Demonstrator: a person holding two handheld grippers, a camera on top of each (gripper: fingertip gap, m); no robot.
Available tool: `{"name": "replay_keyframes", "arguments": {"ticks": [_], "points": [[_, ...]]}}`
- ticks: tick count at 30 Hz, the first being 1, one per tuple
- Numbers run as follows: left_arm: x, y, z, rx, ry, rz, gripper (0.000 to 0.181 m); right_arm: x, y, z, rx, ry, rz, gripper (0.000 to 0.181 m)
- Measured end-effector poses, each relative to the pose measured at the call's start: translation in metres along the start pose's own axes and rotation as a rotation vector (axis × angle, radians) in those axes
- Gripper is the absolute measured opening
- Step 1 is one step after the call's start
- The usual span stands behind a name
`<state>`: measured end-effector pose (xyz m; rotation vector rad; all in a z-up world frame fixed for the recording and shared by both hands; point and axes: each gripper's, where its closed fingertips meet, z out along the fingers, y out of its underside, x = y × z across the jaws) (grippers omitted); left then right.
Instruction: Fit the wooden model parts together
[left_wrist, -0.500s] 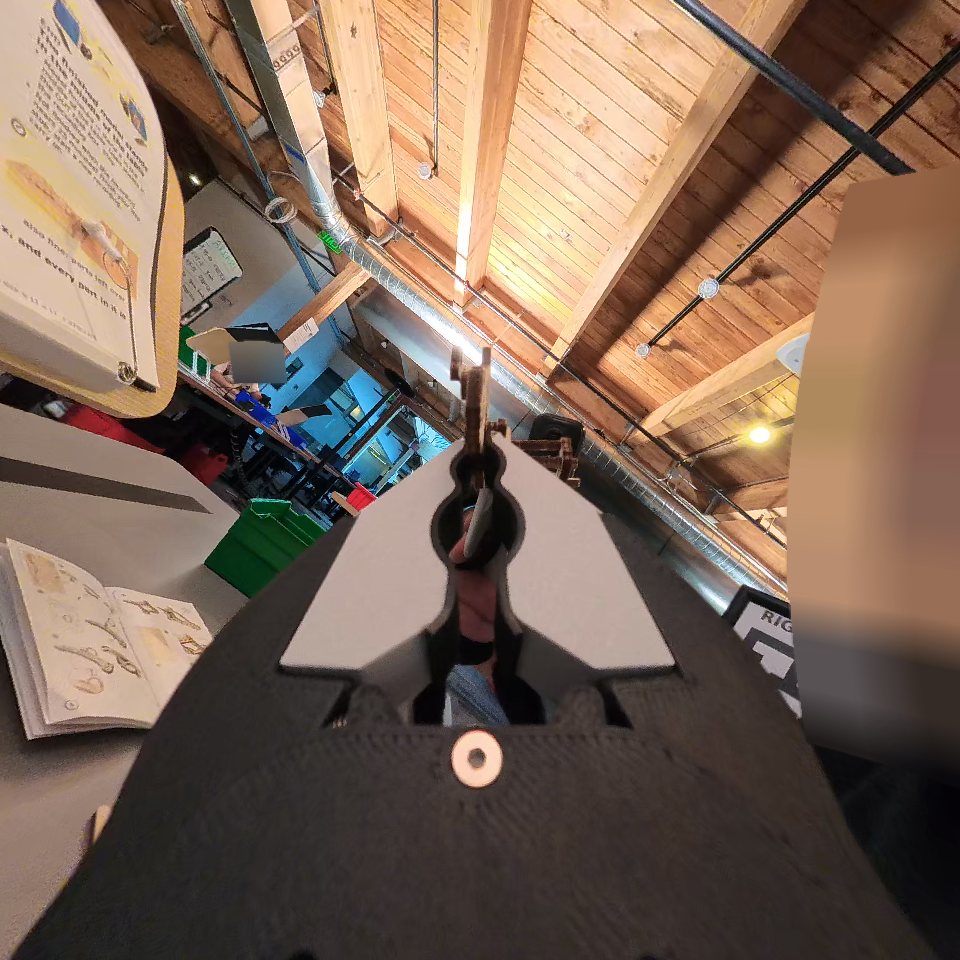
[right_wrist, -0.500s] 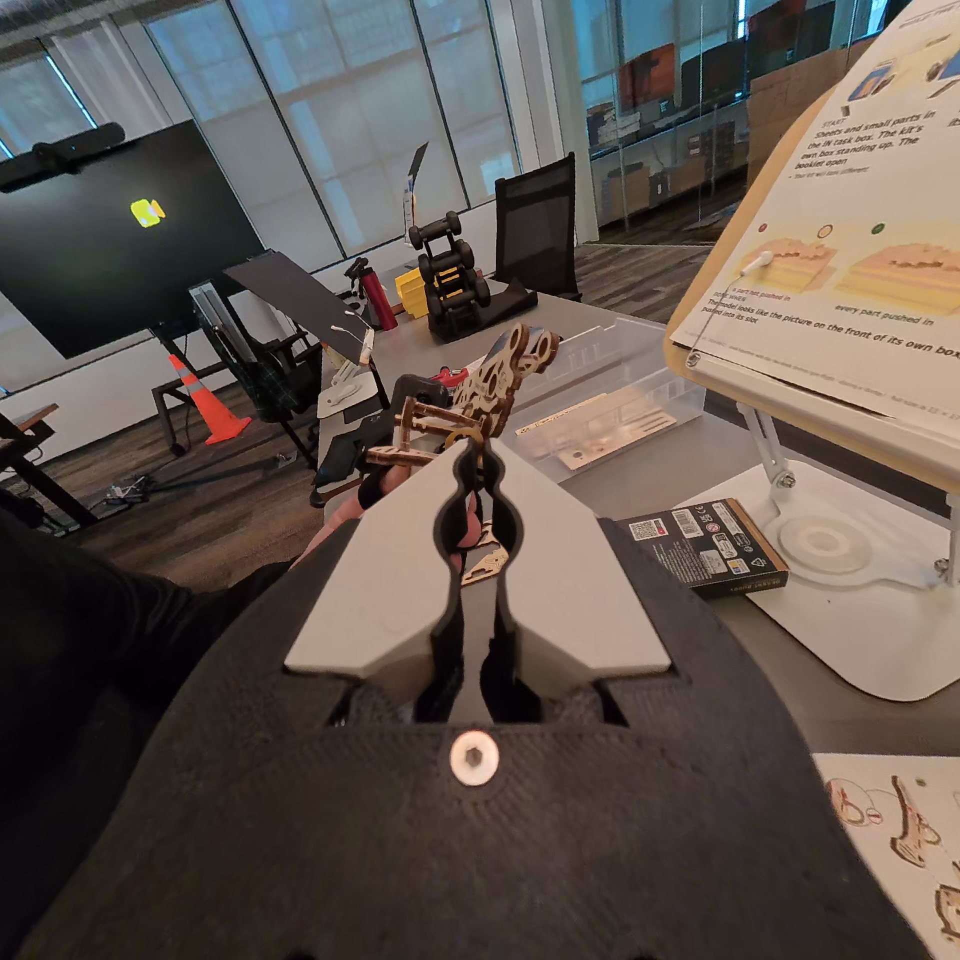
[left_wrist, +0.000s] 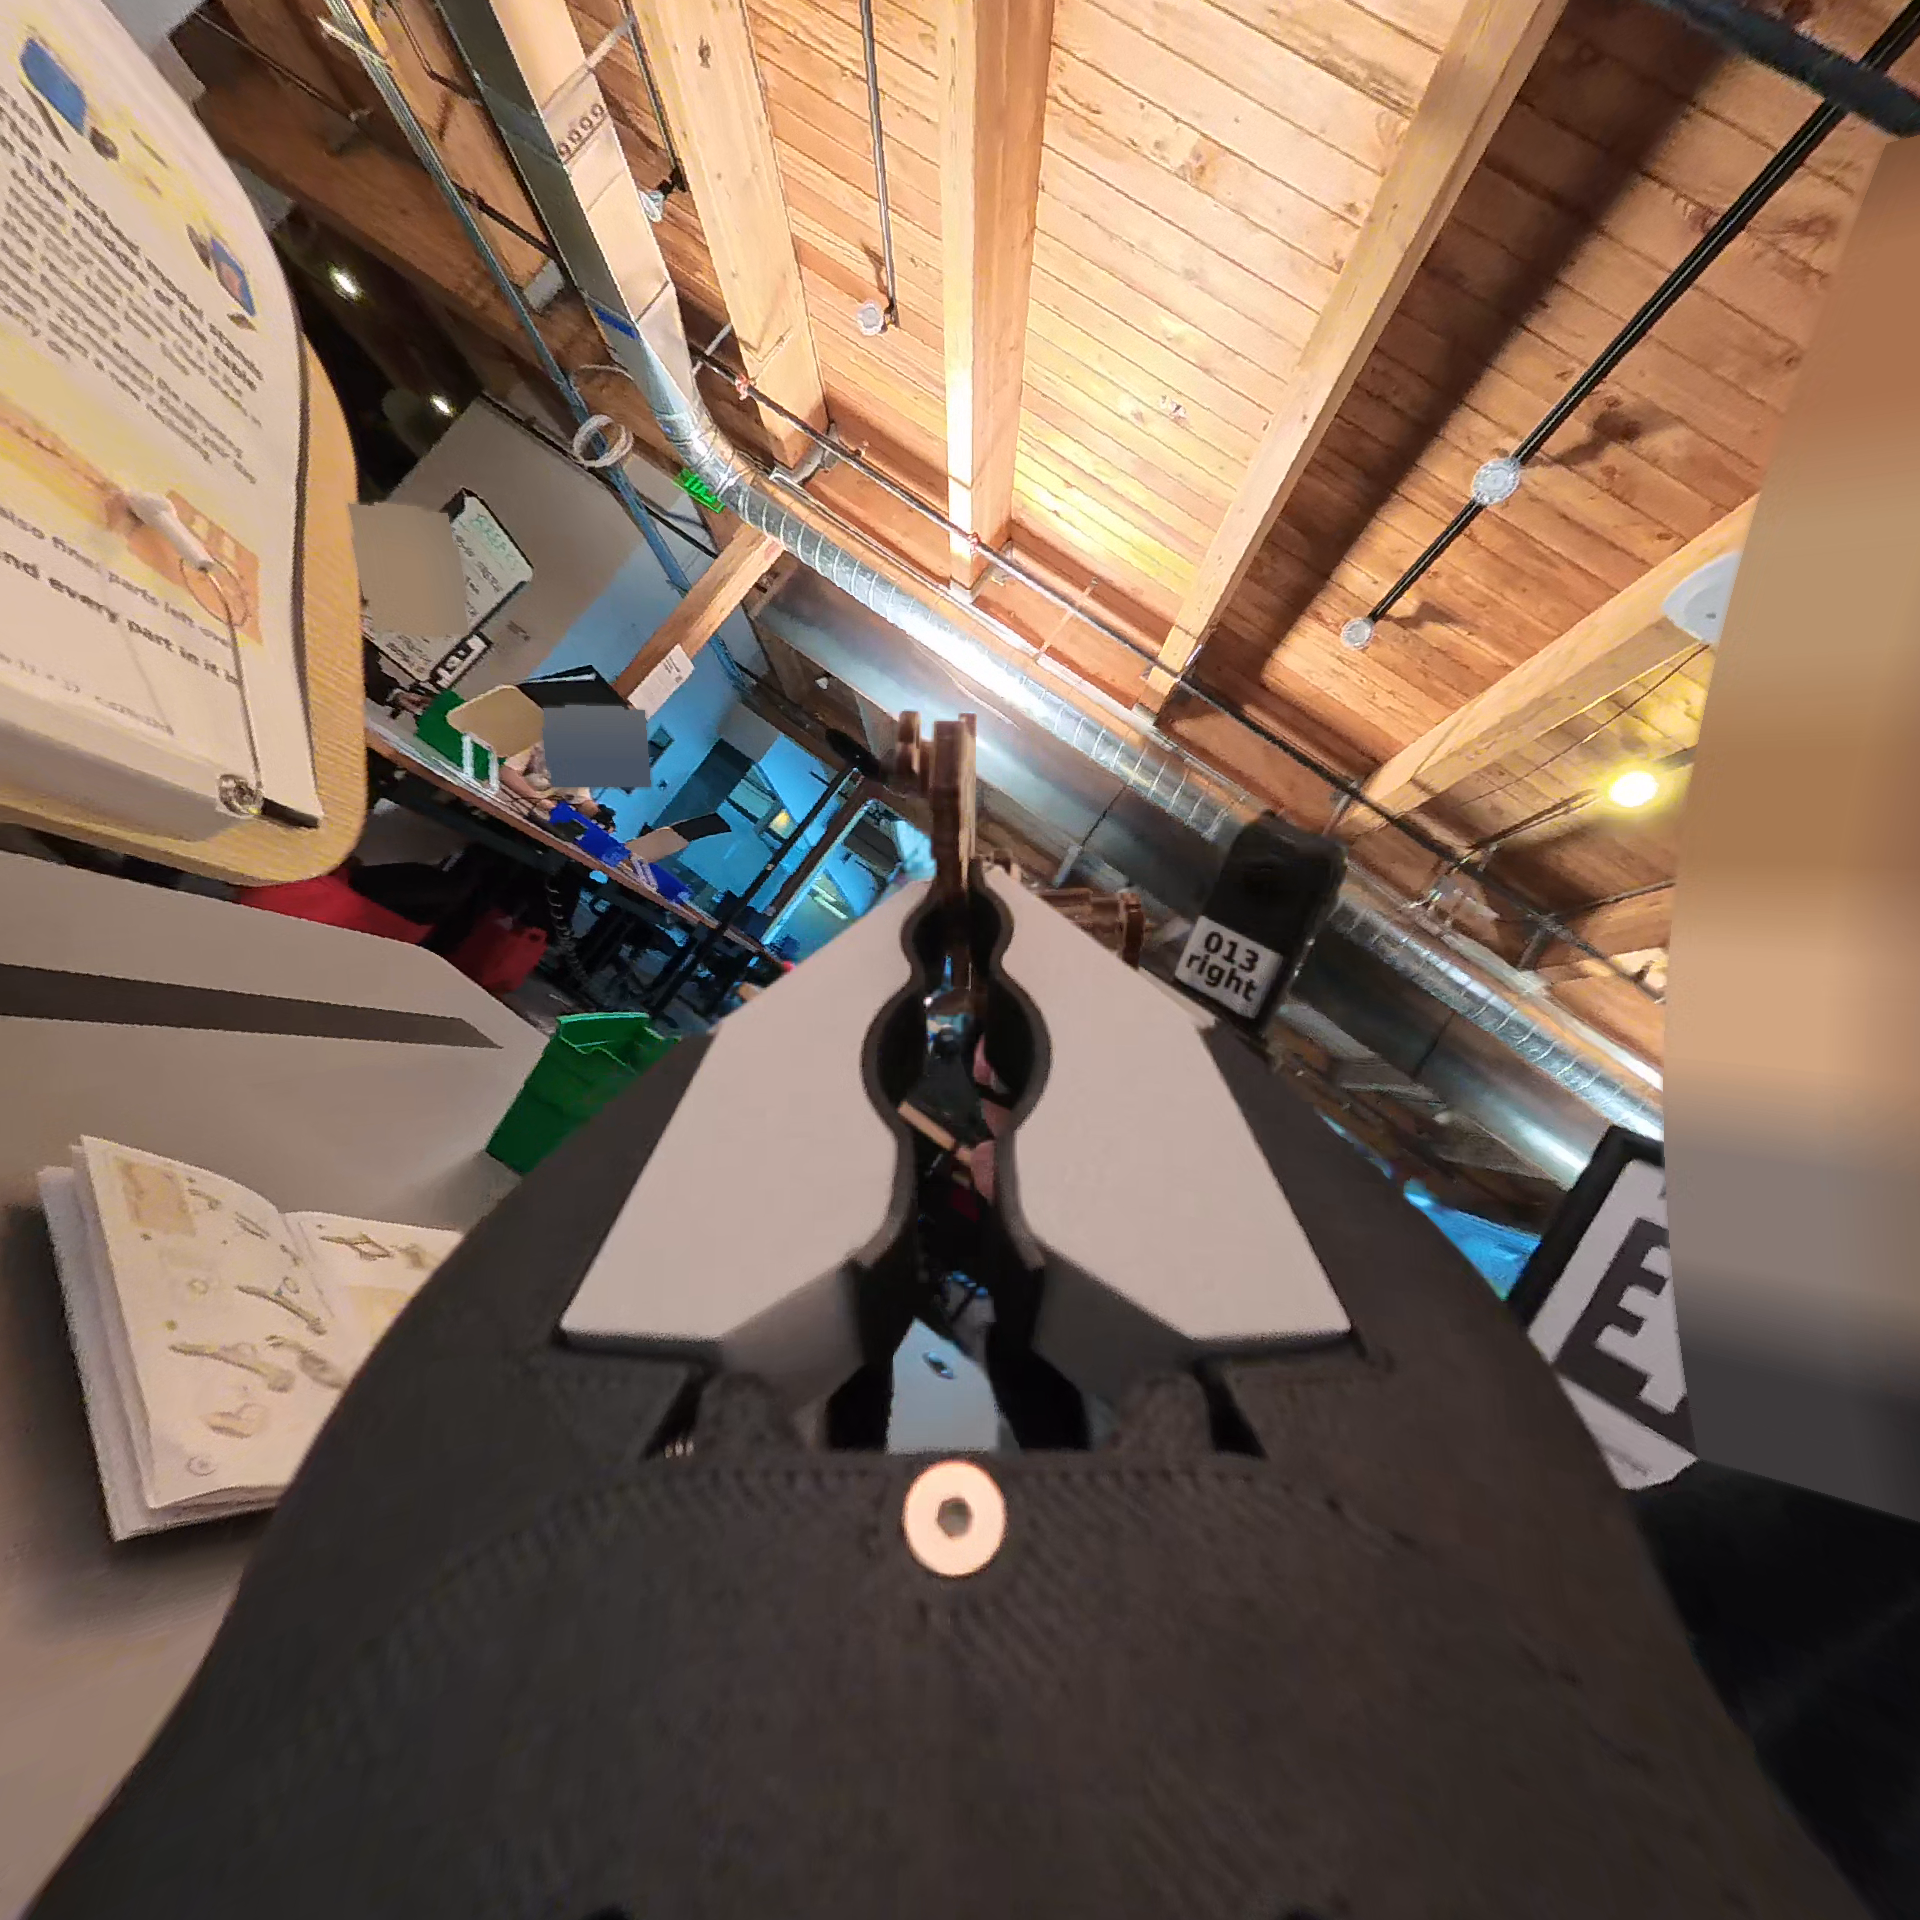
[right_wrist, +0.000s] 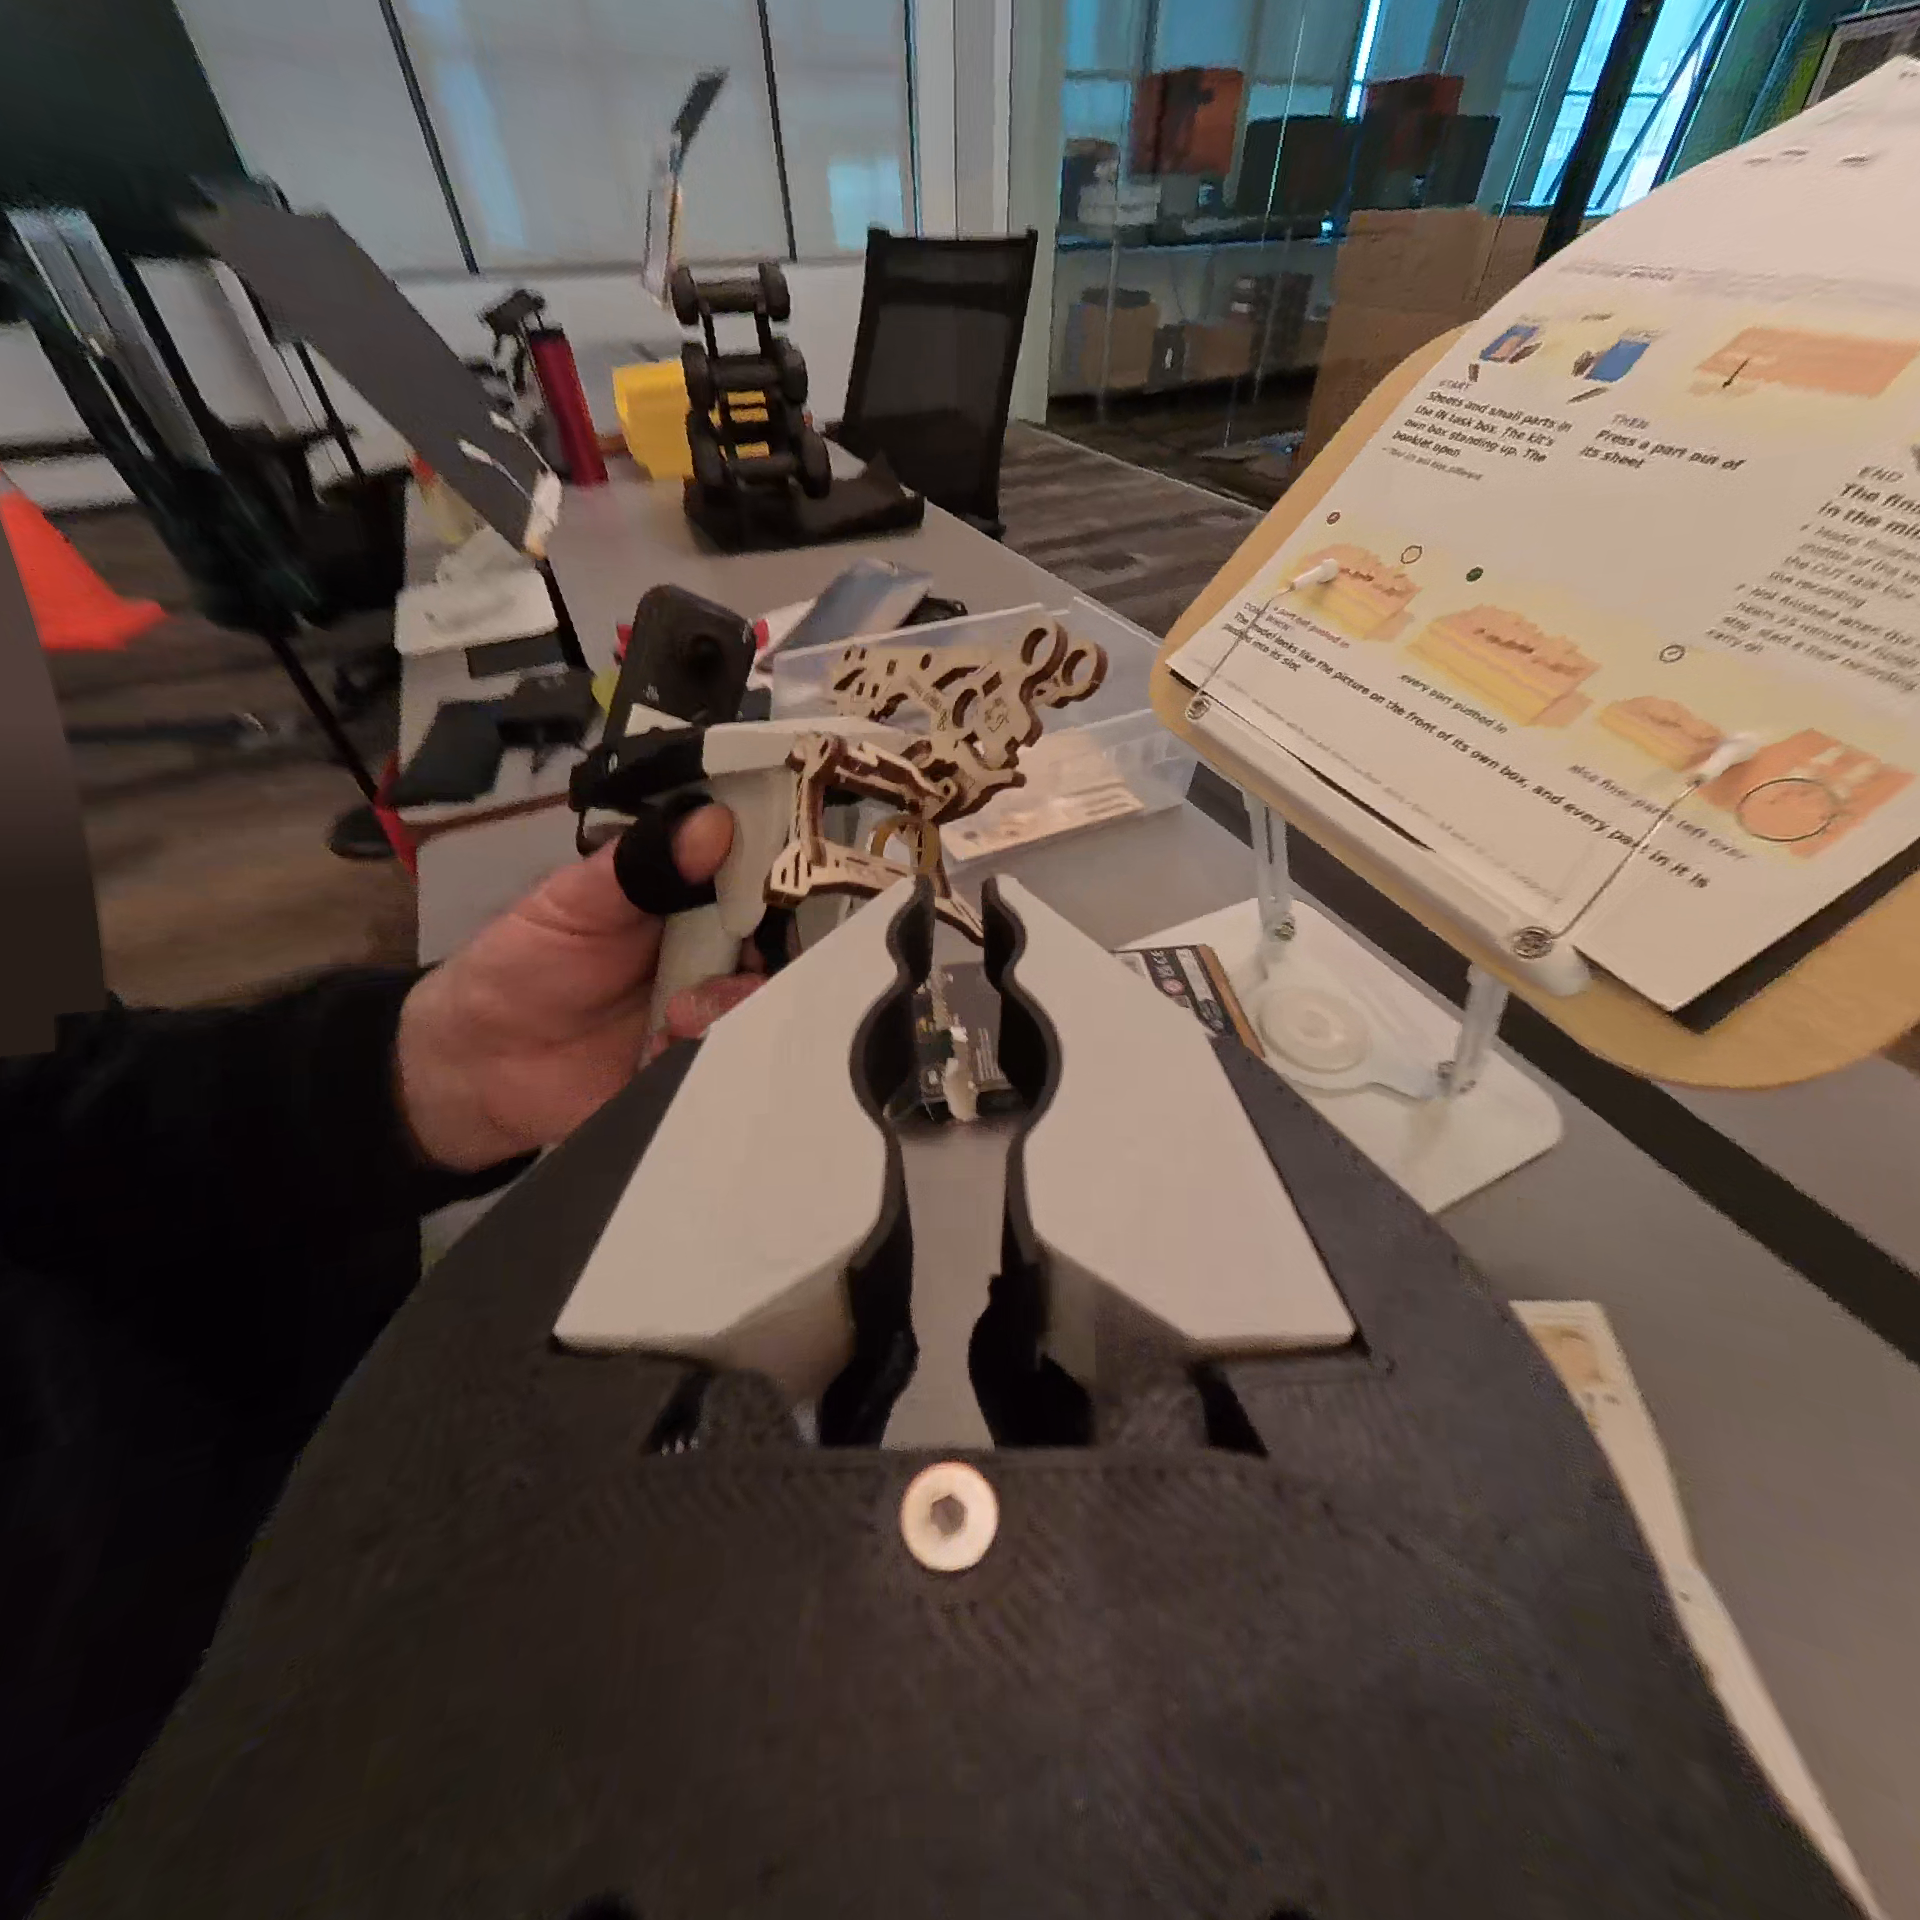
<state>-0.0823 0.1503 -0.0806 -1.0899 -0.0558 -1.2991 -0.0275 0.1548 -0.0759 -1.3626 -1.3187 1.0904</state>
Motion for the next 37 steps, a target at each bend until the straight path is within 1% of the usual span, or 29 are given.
{"name": "replay_keyframes", "arguments": {"ticks": [3,6,8,9,10,12,13,16,18,20,21,22,24,26,28,29,31,34,35,36,37], "points": [[0.000,0.003,0.003,0.037,0.053,-0.132,0.000,0.000,0.005,-0.005,-0.049,0.063,-0.137,0.026],[-0.001,0.012,0.008,0.049,0.086,-0.224,0.000,-0.004,0.013,0.003,-0.076,0.114,-0.258,0.047],[0.000,0.019,0.011,0.053,0.107,-0.283,0.000,-0.005,0.018,0.009,-0.093,0.163,-0.354,0.055],[0.001,0.022,0.013,0.053,0.110,-0.295,0.000,-0.006,0.017,0.009,-0.087,0.185,-0.397,0.044],[0.001,0.023,0.014,0.056,0.117,-0.307,0.000,-0.004,0.015,0.009,-0.073,0.219,-0.437,0.026],[0.001,0.026,0.015,0.058,0.122,-0.331,0.001,-0.002,0.015,0.007,-0.072,0.250,-0.484,0.011],[0.000,0.027,0.016,0.058,0.126,-0.339,0.001,-0.003,0.013,0.005,-0.058,0.253,-0.498,0.010],[-0.002,0.029,0.018,0.067,0.131,-0.357,0.011,0.000,0.012,0.004,-0.063,0.232,-0.486,0.008],[-0.004,0.030,0.016,0.074,0.137,-0.389,0.029,0.002,0.008,0.000,-0.041,0.184,-0.431,0.007],[-0.004,0.035,0.011,0.056,0.151,-0.398,0.038,0.004,0.005,-0.007,-0.036,0.108,-0.396,0.007],[-0.009,0.037,0.007,0.047,0.125,-0.397,0.044,0.006,0.002,-0.010,-0.032,0.075,-0.373,0.007],[-0.012,0.038,0.002,0.049,0.113,-0.398,0.049,0.006,0.002,-0.013,-0.039,0.024,-0.335,0.007],[-0.019,0.042,-0.008,0.015,0.099,-0.420,0.060,0.001,0.001,-0.021,-0.047,-0.124,-0.251,0.007],[-0.022,0.038,-0.015,-0.002,0.143,-0.477,0.060,-0.002,0.003,-0.029,-0.072,-0.256,-0.188,0.007],[-0.018,0.038,-0.014,-0.042,0.183,-0.522,0.063,-0.008,0.007,-0.037,-0.116,-0.389,-0.145,0.007],[-0.010,0.043,-0.010,-0.083,0.222,-0.534,0.060,-0.009,0.010,-0.039,-0.142,-0.435,-0.137,0.007],[0.007,0.055,-0.001,-0.172,0.297,-0.562,0.061,-0.012,0.017,-0.042,-0.207,-0.532,-0.116,0.007],[0.030,0.072,0.011,-0.257,0.393,-0.596,0.053,-0.019,0.028,-0.045,-0.315,-0.639,-0.133,0.007],[0.034,0.081,0.014,-0.295,0.401,-0.593,0.048,-0.019,0.029,-0.045,-0.333,-0.654,-0.143,0.007],[0.036,0.087,0.015,-0.318,0.404,-0.579,0.038,-0.020,0.028,-0.045,-0.344,-0.667,-0.150,0.007],[0.038,0.089,0.017,-0.310,0.409,-0.576,0.026,-0.020,0.029,-0.045,-0.359,-0.682,-0.158,0.007]]}}
